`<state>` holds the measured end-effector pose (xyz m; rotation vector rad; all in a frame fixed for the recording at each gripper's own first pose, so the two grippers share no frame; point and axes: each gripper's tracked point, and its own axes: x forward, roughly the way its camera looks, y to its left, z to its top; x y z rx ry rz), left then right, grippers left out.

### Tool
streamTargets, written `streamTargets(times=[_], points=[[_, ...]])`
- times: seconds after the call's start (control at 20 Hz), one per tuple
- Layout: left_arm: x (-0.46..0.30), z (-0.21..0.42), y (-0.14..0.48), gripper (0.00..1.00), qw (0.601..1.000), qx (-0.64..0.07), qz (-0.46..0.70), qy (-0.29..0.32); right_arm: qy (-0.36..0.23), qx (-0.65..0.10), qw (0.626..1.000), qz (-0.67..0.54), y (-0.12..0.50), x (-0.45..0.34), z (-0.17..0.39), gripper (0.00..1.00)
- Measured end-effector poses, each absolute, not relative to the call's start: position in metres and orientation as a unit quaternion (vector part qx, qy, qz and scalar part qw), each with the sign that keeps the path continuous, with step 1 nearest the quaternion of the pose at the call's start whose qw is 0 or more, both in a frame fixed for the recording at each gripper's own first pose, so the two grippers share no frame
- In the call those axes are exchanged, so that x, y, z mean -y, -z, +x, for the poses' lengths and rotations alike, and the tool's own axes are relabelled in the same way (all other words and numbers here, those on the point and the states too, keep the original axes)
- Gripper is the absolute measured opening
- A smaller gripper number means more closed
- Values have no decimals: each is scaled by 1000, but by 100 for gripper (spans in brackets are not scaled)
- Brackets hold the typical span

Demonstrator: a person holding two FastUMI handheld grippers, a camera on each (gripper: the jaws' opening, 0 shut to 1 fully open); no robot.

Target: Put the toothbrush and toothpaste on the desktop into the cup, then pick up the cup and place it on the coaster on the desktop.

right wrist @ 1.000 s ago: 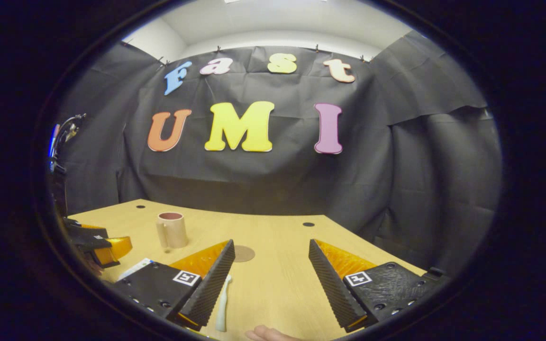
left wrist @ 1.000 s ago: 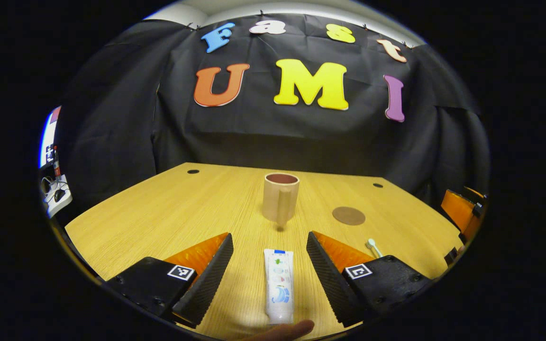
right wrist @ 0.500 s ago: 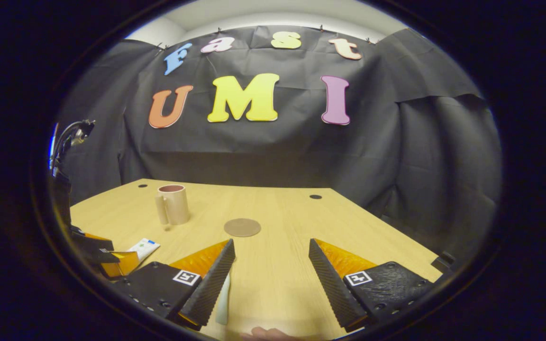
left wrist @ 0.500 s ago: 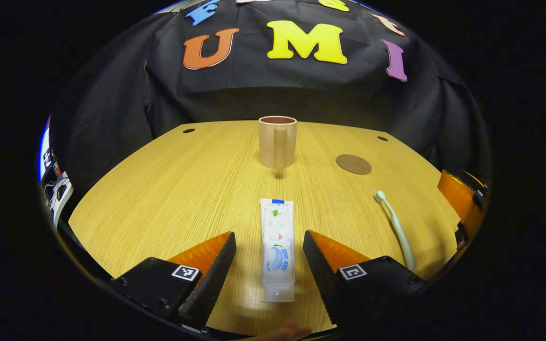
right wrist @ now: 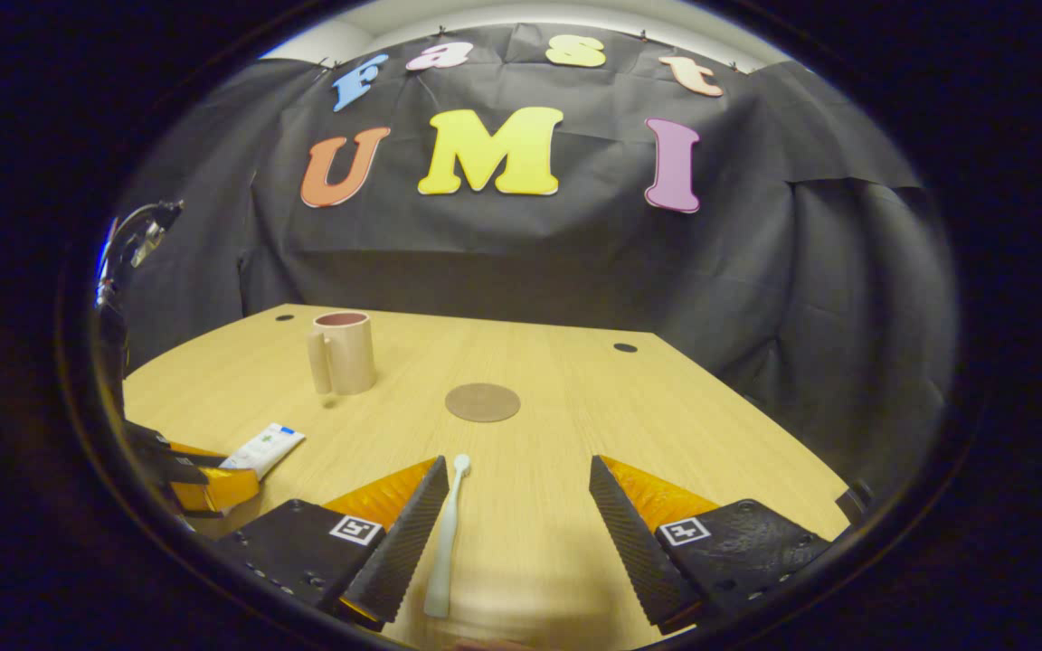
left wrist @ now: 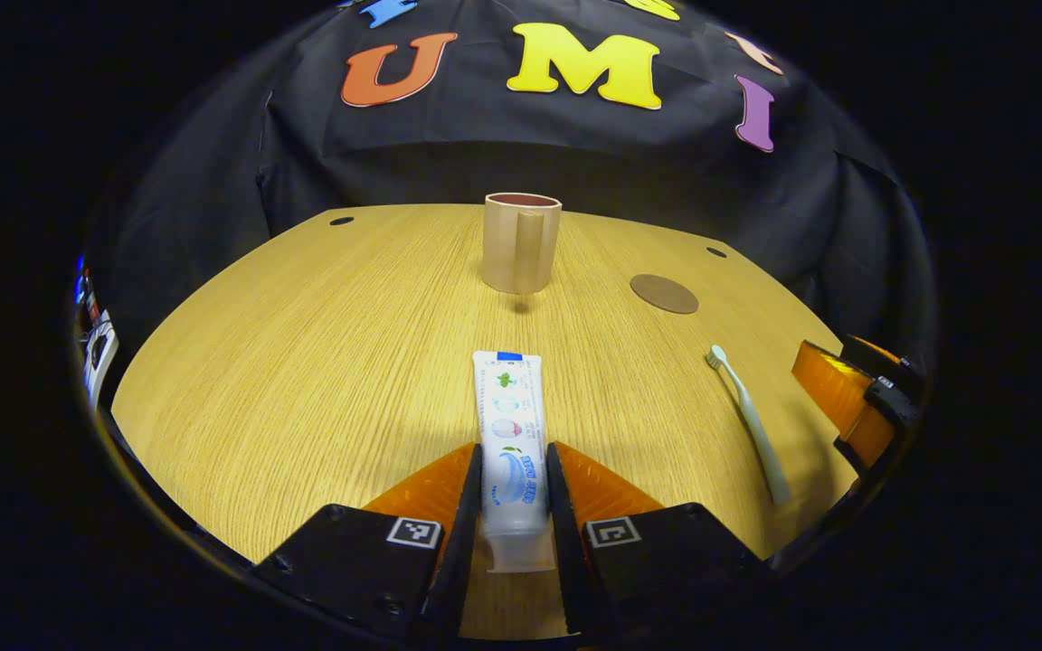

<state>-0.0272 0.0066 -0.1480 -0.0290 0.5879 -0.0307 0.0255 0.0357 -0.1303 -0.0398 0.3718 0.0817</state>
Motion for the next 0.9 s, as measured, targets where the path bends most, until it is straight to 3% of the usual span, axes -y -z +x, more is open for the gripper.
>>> streamTargets(times=[0.5,0.6,0.65,0.75,0.85,0.9], points=[[-13,-21,82,39,991,-133,6,18,-59,-282,958,-14,171,-61,42,92],[-11,-22,75,39,993,-119,3,24,-71,-305,949,-21,180,-70,43,87],[-10,-21,73,39,993,-117,-1,29,-80,-317,945,-10,185,-75,43,77],[-8,-22,74,39,993,-117,-6,36,-98,-348,932,20,192,-83,40,67],[-8,-22,74,39,993,-116,-8,38,-87,-346,934,28,193,-79,44,42],[-9,-23,75,39,992,-116,-7,38,-84,-348,933,41,193,-77,44,34]])
